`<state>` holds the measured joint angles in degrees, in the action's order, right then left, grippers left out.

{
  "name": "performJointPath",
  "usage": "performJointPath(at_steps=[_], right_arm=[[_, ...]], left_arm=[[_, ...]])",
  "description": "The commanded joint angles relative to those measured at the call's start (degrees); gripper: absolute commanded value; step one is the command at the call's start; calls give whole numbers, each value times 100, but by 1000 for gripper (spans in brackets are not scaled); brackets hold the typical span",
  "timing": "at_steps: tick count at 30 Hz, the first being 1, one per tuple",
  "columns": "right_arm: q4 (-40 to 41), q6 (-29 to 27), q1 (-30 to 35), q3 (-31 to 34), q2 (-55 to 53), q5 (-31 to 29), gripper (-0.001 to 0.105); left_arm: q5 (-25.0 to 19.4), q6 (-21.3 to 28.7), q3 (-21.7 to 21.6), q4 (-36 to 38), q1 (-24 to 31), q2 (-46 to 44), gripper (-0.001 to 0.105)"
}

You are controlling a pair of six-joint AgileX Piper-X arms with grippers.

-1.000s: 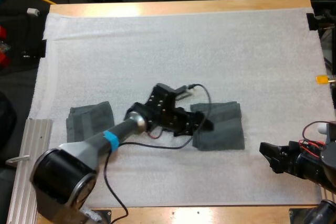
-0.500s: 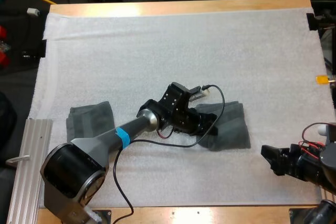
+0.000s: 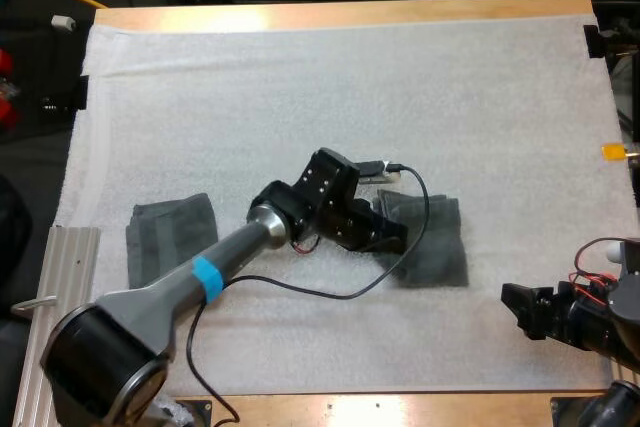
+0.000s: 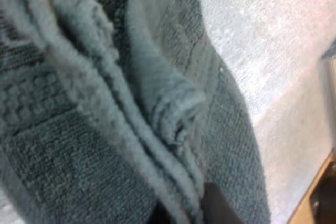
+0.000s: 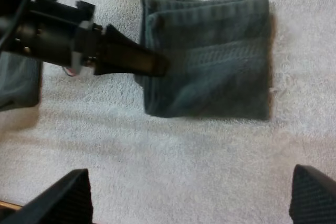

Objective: Pick towel from pile, fold and stack

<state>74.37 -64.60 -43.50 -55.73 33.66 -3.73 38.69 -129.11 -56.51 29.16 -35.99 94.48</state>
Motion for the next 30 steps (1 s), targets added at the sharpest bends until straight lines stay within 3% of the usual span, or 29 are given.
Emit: performJointPath(at_steps=[1,6,14,19,30], right_arm=[[23,17,-10,-30,-5,-13,74],[23,17,-10,-30,-5,-13,74],[23,17,-10,-30,-5,-13,74],[23,17,-10,-30,-5,-13,74],[23,21,-10,-30,-5,-13,74]], left_arm=[[-161,310,-117,348,55,-106,0],[-489,951,-462,1244,132,-155,0],[-1445,1893,-840,2488,425,-155,0],[-1452,2015,-838,2444,531,-155,0],[-1452,2172,-838,1443,531,-123,0]])
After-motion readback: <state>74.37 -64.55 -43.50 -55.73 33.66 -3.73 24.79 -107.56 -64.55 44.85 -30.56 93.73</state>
